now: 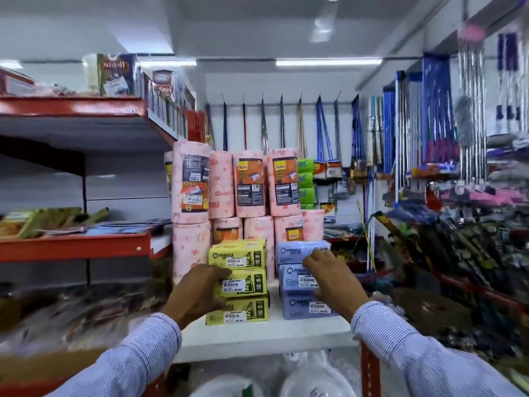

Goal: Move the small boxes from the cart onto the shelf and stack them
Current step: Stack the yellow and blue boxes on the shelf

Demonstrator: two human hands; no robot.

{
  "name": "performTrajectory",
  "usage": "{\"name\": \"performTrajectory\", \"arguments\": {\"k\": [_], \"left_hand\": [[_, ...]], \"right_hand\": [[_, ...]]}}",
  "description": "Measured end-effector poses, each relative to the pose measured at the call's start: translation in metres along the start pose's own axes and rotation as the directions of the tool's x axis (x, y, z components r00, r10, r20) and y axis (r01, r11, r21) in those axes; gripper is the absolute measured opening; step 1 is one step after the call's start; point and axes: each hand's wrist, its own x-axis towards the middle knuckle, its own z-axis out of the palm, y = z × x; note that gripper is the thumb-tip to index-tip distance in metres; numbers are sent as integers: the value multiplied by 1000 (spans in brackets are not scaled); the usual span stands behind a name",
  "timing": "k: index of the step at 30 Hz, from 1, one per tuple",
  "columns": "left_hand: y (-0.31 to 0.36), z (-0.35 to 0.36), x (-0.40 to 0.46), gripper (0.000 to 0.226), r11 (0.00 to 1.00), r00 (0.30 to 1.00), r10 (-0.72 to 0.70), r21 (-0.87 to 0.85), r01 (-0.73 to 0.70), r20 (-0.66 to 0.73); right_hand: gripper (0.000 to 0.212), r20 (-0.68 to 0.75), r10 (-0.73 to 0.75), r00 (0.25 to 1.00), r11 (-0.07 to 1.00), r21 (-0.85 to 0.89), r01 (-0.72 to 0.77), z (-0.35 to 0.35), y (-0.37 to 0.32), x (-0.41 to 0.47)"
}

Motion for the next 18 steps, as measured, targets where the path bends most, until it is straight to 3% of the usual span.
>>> {"name": "performTrajectory", "arguments": {"k": [5, 18], "left_hand": [[-6, 12, 11, 58, 1000, 999, -15, -21, 16, 38], [-10, 22, 13, 46, 988, 990, -119, -85, 126, 79]], "right_hand": [[45, -11, -31, 999, 999, -24, 31, 23, 5, 9], [54, -97, 14, 995, 961, 276, 14, 34, 19, 6]]}}
